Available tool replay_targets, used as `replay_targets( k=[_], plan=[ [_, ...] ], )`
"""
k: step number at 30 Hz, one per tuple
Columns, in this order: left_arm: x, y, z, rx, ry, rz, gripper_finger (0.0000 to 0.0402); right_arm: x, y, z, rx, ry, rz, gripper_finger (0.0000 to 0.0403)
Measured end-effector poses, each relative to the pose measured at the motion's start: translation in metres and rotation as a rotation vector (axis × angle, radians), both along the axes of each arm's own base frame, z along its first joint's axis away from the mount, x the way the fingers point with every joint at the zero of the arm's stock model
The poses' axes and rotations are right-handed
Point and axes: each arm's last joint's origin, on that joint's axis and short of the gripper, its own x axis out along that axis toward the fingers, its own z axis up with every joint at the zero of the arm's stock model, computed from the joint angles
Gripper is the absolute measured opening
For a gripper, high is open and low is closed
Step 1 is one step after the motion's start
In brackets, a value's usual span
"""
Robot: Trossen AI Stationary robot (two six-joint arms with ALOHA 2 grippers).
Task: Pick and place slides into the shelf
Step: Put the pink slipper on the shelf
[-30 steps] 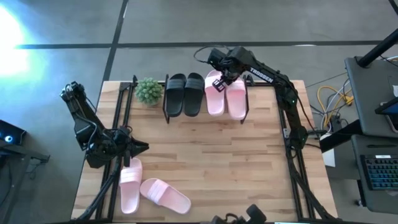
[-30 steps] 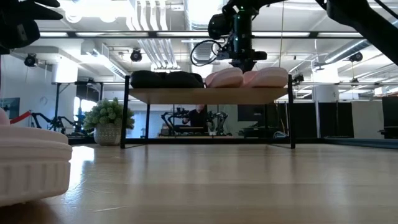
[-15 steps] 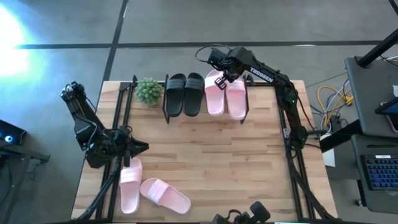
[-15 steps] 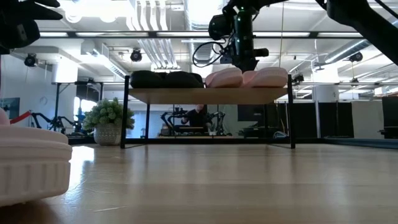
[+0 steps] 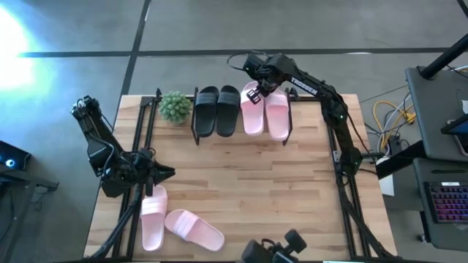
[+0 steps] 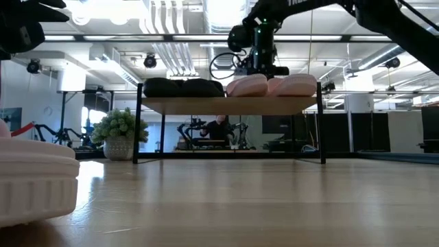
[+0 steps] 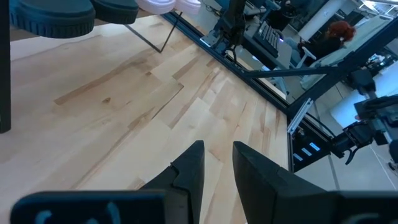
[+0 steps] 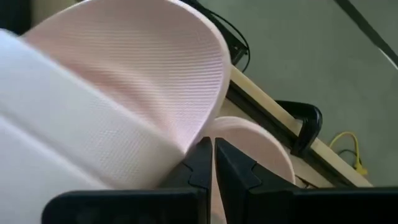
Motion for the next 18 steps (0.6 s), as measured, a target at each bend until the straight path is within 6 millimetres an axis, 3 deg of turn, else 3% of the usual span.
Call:
replay_targets(
  k=[18],
  plan=[
    [0.003,-0.004,-0.003,0.019,0.016,0.003,0.007,-0.009,-0.01,-0.013,0.008,0.103,0.015,0.0013]
  ],
)
